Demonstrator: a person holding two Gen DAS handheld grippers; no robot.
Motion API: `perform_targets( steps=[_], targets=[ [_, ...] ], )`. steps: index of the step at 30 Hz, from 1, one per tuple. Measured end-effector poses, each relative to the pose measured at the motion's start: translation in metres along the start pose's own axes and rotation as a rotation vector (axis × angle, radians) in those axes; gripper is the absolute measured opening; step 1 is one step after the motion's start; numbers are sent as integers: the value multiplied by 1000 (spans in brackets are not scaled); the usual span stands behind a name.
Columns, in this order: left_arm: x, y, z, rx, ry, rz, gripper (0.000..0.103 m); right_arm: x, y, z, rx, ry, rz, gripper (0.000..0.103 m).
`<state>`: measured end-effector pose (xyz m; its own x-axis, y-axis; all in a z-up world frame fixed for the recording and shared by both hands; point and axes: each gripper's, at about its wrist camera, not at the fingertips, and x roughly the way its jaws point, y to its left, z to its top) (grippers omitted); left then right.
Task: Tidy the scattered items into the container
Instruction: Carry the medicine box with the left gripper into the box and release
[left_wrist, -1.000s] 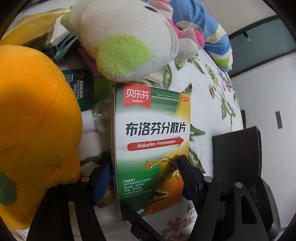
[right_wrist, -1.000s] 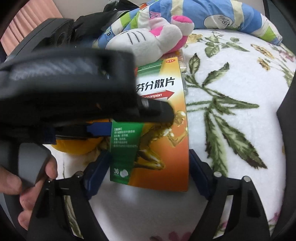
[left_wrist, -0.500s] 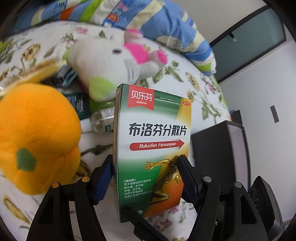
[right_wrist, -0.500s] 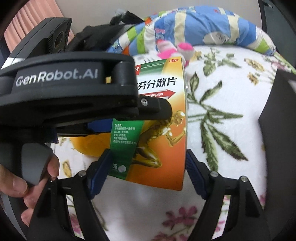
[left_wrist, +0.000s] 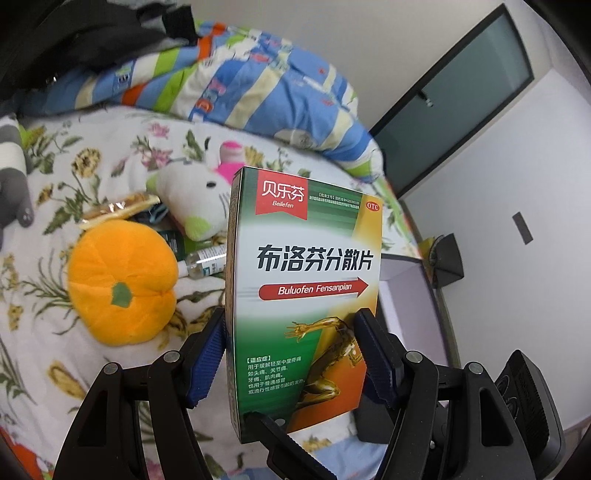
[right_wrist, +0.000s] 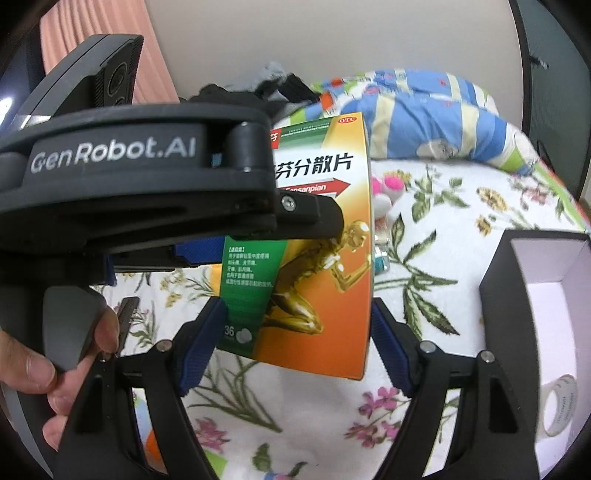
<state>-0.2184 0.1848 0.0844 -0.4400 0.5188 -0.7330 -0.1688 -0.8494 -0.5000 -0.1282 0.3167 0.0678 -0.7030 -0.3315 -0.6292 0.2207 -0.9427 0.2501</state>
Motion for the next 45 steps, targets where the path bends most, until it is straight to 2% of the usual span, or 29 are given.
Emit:
perform_targets(
  steps=[10, 22, 33, 45],
  targets=[
    [-72, -38, -11, 49, -83, -32, 69, -75, 38, 10, -44, -93, -25, 78],
    [-106, -88, -22, 108, -125, -50, 70, -130, 31, 14, -44, -166, -51, 77],
    [-92, -140, -37, 169, -104, -58, 70, -162, -3, 0, -1, -198, -83, 77],
    [-42, -216, -62, 249, -33, -101, 70, -204, -64, -26, 81, -217, -160, 77]
  ],
)
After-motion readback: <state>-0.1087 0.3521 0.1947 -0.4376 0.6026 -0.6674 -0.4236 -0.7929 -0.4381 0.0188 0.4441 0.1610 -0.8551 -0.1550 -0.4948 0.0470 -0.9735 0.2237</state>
